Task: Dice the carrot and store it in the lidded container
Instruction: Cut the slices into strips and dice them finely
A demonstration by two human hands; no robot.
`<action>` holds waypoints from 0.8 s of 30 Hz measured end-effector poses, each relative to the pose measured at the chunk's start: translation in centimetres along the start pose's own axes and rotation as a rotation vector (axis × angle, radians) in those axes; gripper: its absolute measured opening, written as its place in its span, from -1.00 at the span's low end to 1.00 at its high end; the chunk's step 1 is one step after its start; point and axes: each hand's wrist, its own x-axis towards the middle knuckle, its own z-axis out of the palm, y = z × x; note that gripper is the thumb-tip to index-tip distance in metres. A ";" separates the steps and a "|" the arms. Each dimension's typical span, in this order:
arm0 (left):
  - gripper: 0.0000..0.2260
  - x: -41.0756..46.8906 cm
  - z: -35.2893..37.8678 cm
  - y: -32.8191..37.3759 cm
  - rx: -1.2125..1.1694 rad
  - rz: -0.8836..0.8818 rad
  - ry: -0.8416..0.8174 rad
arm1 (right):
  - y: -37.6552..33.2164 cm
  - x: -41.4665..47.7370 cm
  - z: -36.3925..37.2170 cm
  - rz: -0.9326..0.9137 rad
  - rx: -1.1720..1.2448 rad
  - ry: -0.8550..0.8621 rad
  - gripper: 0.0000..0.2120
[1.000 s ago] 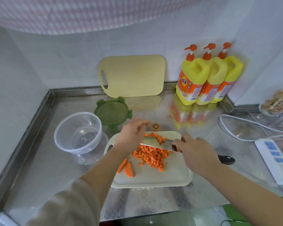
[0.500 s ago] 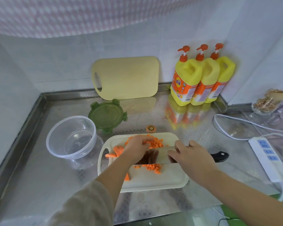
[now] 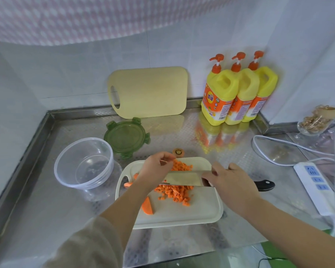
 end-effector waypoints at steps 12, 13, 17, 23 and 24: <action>-0.91 0.7 0.3 -0.8 0.083 -0.128 -0.043 | 0.7 -1.2 -0.6 0.028 0.058 0.114 -0.48; -0.91 0.8 0.4 -0.6 0.091 -0.146 -0.036 | 0.9 -1.4 -0.7 0.033 0.054 0.112 -0.47; -0.89 1.5 0.4 -1.0 0.260 -0.188 0.057 | 1.8 -2.1 -0.4 0.111 0.079 0.146 -0.43; -0.74 0.3 -0.4 -1.0 0.232 -0.111 -0.155 | 1.2 -1.3 0.0 0.251 0.261 0.024 -0.63; -0.76 -0.2 -0.8 -1.2 0.215 -0.103 -0.147 | 0.7 -1.1 -0.1 0.262 0.344 -0.014 -0.62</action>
